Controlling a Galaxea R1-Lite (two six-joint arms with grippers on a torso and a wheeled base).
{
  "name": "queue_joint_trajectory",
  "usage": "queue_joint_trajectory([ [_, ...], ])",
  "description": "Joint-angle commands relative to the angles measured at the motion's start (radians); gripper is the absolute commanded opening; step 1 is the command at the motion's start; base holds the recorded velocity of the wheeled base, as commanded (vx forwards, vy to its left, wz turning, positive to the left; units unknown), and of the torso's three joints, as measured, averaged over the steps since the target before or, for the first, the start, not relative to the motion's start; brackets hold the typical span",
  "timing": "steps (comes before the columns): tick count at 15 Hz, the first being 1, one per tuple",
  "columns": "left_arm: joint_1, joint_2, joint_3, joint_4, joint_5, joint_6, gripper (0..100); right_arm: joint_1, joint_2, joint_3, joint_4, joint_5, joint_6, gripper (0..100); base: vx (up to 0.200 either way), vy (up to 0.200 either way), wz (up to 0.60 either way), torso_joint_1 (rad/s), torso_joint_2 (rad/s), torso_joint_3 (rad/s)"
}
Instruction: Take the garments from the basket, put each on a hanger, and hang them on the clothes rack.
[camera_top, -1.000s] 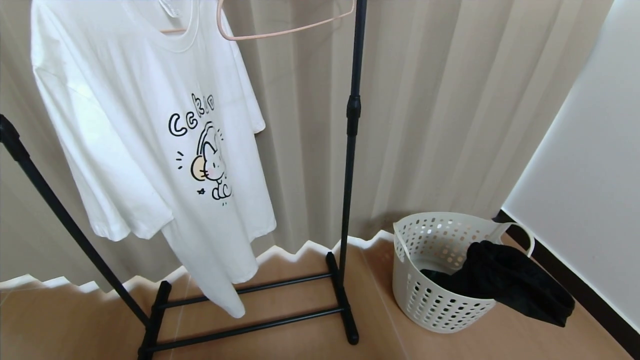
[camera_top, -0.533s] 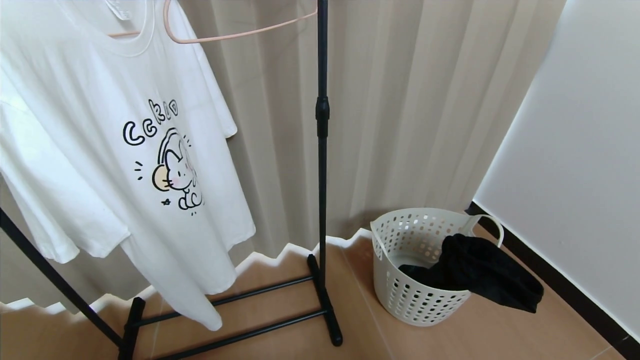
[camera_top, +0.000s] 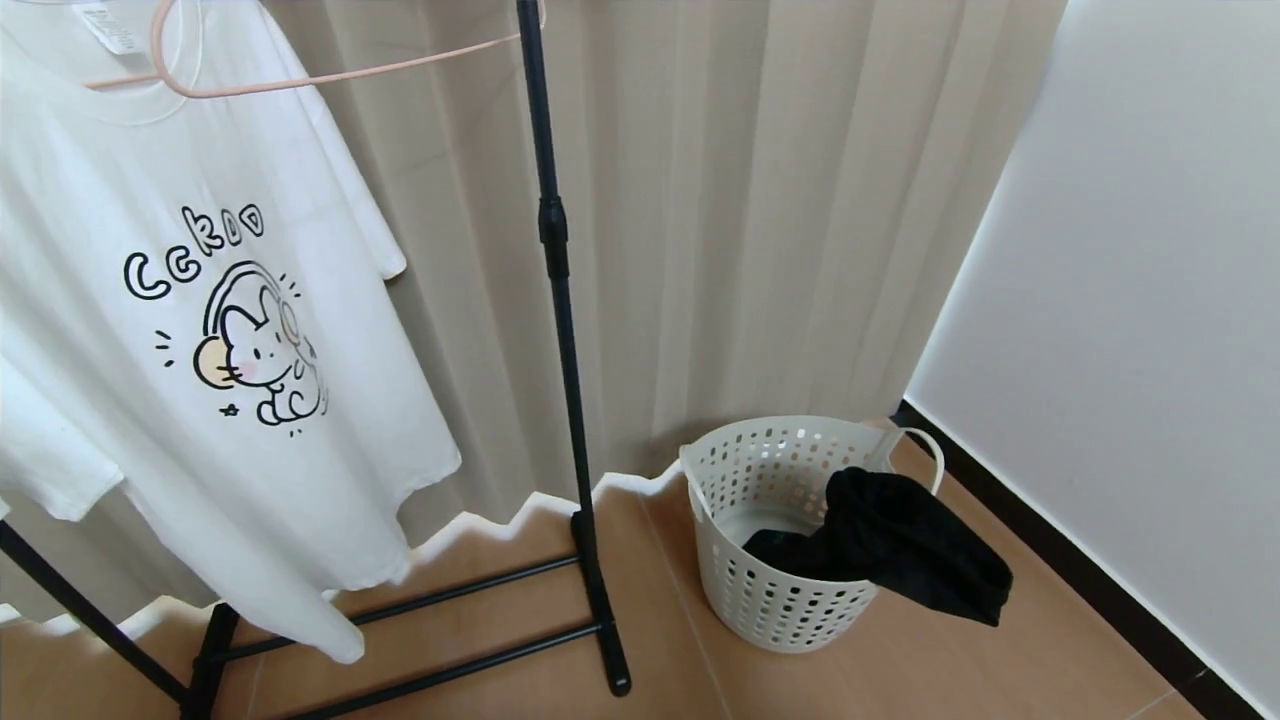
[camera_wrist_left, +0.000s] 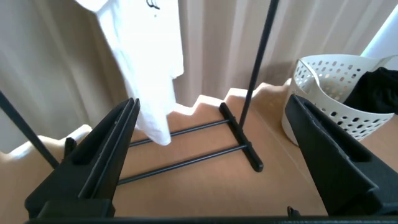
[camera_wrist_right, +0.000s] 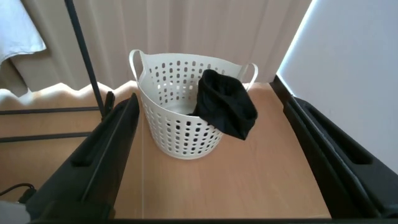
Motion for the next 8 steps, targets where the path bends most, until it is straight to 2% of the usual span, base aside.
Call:
queue_joint_trajectory([
  [1, 0.000, 0.001, 0.001, 0.000, 0.000, 0.000, 100, 0.001, 0.000, 0.000, 0.000, 0.001, -0.001, 100, 0.000, -0.200, 0.00, 0.002, 0.00, -0.002],
  [6, 0.000, 0.001, -0.001, 0.000, 0.000, 0.000, 100, 0.001, 0.000, 0.000, 0.000, 0.001, 0.001, 100, 0.000, -0.200, 0.00, 0.000, 0.00, 0.001],
  [8, 0.000, 0.001, 0.001, 0.000, 0.000, -0.002, 100, 0.001, 0.000, 0.000, 0.000, 0.001, -0.001, 100, 0.200, -0.200, 0.00, 0.002, 0.00, 0.010],
])
